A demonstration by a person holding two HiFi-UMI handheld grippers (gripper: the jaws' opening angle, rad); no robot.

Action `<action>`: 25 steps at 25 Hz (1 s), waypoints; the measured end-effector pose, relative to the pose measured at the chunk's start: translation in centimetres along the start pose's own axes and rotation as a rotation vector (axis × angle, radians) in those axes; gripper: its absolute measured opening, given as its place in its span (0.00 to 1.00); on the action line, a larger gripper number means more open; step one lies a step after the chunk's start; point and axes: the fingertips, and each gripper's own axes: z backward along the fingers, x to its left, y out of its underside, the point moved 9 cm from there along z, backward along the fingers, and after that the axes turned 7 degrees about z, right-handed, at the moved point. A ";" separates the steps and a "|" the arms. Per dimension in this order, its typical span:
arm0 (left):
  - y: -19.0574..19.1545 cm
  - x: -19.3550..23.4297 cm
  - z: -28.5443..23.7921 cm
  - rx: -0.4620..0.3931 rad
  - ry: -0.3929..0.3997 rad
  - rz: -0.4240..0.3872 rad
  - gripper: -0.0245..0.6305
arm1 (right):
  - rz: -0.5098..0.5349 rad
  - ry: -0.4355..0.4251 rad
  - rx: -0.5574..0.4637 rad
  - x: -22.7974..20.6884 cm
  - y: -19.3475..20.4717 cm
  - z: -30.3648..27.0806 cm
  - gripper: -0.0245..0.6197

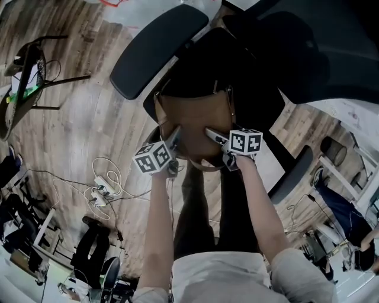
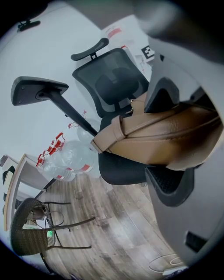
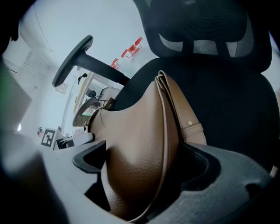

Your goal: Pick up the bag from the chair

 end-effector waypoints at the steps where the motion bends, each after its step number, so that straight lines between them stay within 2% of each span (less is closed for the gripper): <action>1: 0.1 -0.1 -0.1 -0.002 0.000 0.000 0.58 | -0.001 -0.007 -0.005 -0.1 0.0 0.0 0.85; 9: 1.1 0.0 0.0 -0.053 0.010 0.030 0.58 | 0.036 -0.030 -0.064 -0.5 0.5 0.1 0.86; 19: 3.8 -0.3 0.2 -0.082 -0.018 0.094 0.58 | 0.093 -0.045 -0.005 -1.4 0.7 0.5 0.84; 25: 4.8 -0.7 0.0 -0.068 -0.041 0.117 0.58 | 0.107 -0.081 0.032 -2.2 0.5 0.7 0.84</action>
